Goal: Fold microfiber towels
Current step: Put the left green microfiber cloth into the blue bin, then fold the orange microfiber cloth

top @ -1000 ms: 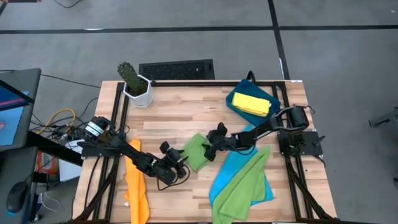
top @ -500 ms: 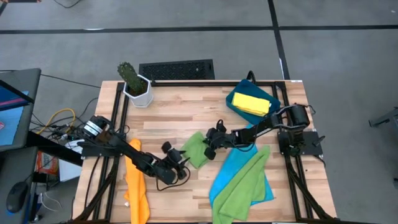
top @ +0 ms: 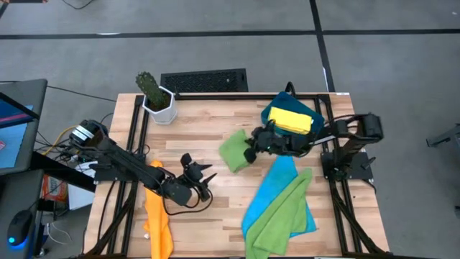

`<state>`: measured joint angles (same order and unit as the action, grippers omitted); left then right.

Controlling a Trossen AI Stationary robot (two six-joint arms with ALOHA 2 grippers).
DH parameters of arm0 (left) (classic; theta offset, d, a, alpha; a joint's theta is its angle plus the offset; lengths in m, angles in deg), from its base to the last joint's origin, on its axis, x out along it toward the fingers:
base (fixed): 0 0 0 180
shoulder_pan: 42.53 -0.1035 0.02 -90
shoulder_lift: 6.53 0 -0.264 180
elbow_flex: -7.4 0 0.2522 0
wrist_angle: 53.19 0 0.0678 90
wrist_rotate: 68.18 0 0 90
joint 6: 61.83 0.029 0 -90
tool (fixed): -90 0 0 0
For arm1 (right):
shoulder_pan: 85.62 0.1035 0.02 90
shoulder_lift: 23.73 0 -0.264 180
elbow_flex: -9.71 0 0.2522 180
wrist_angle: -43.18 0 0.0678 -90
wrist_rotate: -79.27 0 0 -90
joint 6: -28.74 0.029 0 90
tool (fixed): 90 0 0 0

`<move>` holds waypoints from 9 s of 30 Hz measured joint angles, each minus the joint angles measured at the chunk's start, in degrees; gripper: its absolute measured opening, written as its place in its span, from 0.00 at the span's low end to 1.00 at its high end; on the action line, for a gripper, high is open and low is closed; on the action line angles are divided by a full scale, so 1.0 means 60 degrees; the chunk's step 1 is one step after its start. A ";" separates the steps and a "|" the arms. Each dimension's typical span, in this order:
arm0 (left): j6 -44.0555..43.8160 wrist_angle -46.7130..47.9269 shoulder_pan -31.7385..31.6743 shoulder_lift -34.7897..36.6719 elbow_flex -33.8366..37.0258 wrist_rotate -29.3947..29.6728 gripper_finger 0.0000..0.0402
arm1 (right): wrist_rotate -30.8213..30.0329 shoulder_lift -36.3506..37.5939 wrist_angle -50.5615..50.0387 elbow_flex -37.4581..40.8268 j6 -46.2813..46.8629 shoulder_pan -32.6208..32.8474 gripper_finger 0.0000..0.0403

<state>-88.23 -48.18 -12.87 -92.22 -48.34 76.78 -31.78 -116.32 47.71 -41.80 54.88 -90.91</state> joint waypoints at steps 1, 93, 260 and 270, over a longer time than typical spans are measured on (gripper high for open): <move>0.0086 0.0034 0.0002 0.0040 -0.0003 -0.0009 0.41 | -0.0238 0.0305 0.0052 0.0171 0.0107 -0.0110 0.05; -0.7833 1.1394 0.0823 0.1373 0.0031 -0.5792 0.41 | -0.0785 0.4237 -0.3469 0.2146 0.1557 0.2507 0.63; 0.0355 0.9211 0.0092 0.1275 -0.6299 -0.1723 0.05 | -0.0726 0.1172 -0.2623 -0.2109 -0.2809 0.4409 0.02; -0.0317 0.7904 -0.1055 0.1275 -0.4126 -0.3882 0.33 | -0.0484 0.2363 -0.8278 -0.2106 0.3616 0.7043 0.02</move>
<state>-90.12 -0.75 -19.20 -84.57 -73.09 53.49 -34.68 -102.14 -1.96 -54.44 76.58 -48.65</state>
